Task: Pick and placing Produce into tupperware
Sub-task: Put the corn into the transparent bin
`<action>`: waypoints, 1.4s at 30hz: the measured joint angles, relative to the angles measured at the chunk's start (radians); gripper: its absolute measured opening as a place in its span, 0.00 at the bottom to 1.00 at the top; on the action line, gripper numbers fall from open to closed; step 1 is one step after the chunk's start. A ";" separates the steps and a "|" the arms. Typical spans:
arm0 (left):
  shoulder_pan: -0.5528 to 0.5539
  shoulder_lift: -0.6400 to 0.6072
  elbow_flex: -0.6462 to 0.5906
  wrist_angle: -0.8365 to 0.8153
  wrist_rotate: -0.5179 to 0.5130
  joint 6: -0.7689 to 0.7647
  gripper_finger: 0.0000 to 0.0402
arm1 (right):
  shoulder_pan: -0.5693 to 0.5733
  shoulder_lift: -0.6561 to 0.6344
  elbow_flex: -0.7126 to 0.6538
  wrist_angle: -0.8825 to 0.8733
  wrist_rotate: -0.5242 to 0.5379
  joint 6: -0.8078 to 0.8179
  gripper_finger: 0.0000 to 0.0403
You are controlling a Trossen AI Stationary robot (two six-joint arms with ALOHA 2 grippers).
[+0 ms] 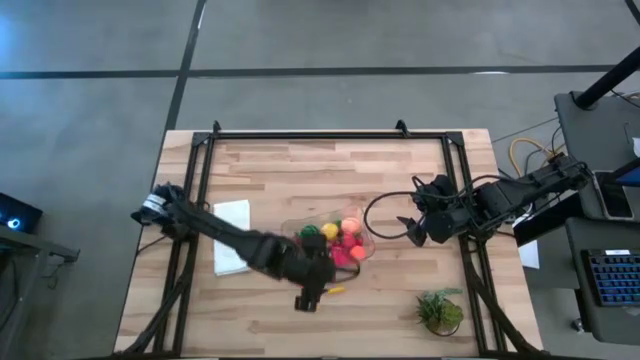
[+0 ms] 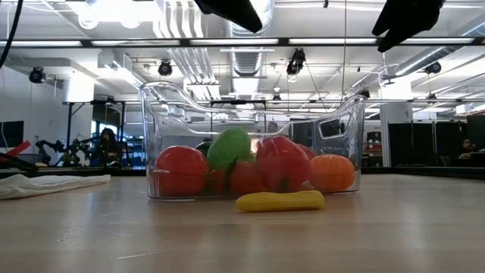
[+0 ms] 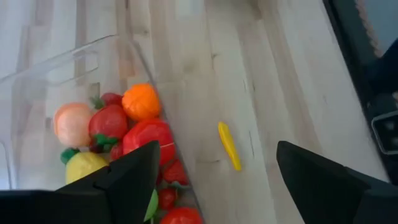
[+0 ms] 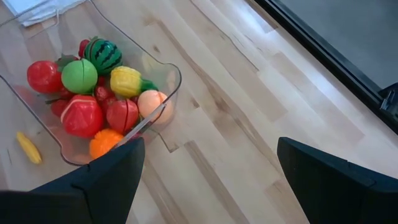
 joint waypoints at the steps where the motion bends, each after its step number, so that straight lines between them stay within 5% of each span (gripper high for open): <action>1: -0.018 0.008 0.002 0.003 -0.020 0.016 0.75 | 0.000 0.000 -0.002 -0.001 0.000 0.000 0.89; 8: -0.101 0.088 0.004 0.013 -0.132 -0.022 0.69 | 0.000 0.000 -0.042 -0.001 -0.004 0.005 0.89; 13: -0.124 0.151 0.018 0.065 -0.094 -0.192 0.69 | 0.000 0.000 -0.065 0.000 -0.060 0.012 0.89; 23: -0.144 0.249 0.078 0.168 -0.062 -0.272 0.69 | 0.000 0.000 -0.067 0.001 -0.053 -0.028 0.89; 34: -0.093 0.292 0.084 0.170 -0.044 -0.269 0.69 | -0.001 0.000 -0.067 0.000 -0.052 -0.048 0.89; 42: -0.031 0.310 0.065 0.175 0.084 -0.269 0.69 | -0.001 0.000 -0.068 -0.015 -0.052 -0.047 0.89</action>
